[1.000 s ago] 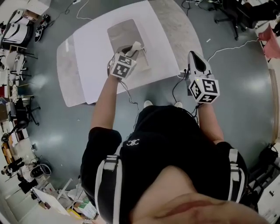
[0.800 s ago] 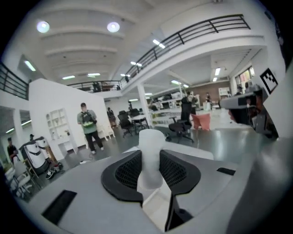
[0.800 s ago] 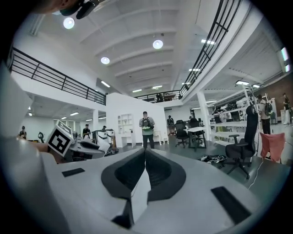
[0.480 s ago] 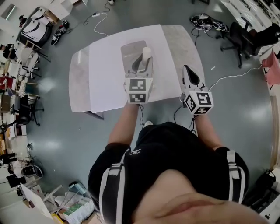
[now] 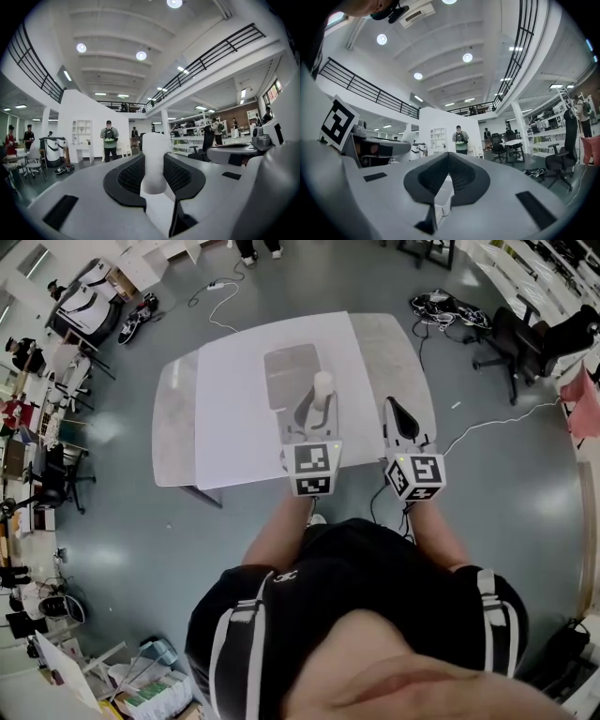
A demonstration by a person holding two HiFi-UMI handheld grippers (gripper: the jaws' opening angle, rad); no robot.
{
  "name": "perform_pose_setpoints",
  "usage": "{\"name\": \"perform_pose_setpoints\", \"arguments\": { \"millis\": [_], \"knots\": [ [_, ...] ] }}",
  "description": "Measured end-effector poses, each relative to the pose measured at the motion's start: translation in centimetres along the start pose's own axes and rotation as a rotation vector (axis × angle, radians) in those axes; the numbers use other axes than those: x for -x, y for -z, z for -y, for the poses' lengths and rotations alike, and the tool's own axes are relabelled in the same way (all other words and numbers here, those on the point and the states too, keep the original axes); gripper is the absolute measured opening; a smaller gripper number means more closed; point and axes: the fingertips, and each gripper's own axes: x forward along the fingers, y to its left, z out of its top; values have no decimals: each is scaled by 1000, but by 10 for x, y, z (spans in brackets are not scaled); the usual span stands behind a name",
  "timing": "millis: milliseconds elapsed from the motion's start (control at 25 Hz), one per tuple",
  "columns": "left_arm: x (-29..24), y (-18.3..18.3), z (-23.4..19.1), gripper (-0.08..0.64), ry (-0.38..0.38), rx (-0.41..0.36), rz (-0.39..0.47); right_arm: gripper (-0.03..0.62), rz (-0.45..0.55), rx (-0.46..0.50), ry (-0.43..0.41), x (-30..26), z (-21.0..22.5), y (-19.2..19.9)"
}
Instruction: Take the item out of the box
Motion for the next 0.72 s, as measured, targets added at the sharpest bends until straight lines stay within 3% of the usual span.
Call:
{"name": "perform_pose_setpoints", "arguments": {
  "millis": [360,720],
  "knots": [
    [11,17,12,126,66,16,-23,12,0,-8,39,12,-2,7],
    [13,23,14,127,78,50,-32,12,-14,-18,69,21,7,16]
  ]
}}
